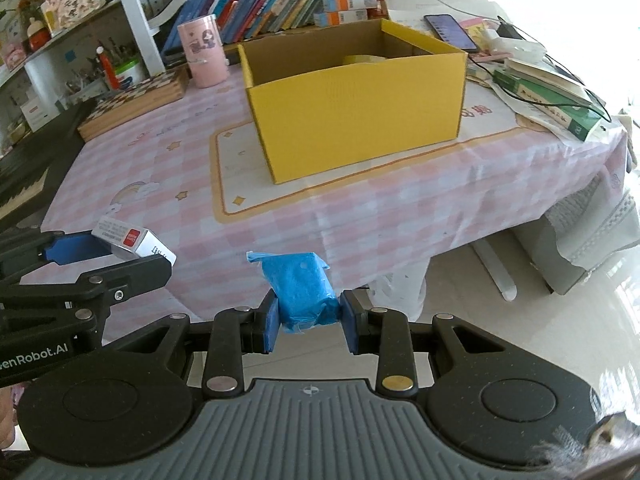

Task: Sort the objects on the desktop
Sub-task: 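Lift the medicine box and blue cloth and carry them toward the yellow box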

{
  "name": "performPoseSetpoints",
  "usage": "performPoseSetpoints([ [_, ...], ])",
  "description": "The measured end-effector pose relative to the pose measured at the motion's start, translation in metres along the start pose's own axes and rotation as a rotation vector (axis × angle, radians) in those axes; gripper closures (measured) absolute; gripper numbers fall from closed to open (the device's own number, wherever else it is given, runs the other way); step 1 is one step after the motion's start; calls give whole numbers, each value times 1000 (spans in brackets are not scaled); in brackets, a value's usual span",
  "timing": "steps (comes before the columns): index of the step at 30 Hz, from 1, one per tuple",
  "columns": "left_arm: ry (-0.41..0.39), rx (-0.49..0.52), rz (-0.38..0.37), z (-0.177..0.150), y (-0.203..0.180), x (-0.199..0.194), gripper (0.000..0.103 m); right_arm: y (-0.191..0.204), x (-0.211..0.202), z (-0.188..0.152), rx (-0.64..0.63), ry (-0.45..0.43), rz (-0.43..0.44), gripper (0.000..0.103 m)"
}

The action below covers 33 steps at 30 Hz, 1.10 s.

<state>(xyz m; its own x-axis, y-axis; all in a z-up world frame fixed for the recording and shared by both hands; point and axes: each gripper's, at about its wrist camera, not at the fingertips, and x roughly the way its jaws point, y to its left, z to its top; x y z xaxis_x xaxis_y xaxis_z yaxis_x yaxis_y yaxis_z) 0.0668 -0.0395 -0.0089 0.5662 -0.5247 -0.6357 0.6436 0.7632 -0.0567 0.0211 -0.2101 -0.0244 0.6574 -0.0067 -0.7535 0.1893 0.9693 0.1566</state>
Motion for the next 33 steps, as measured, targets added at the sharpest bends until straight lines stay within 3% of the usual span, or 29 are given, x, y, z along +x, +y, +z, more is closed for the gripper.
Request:
performPoseSetpoints([
  [16, 9, 30, -20, 28, -37, 36, 50, -53, 10, 22, 16, 21, -4, 74],
  [27, -47, 10, 42, 59, -56, 58, 50, -81, 26, 61, -71, 5, 50, 74],
  [33, -108, -8, 82, 84, -65, 67, 50, -97, 26, 92, -120, -61, 86, 74],
])
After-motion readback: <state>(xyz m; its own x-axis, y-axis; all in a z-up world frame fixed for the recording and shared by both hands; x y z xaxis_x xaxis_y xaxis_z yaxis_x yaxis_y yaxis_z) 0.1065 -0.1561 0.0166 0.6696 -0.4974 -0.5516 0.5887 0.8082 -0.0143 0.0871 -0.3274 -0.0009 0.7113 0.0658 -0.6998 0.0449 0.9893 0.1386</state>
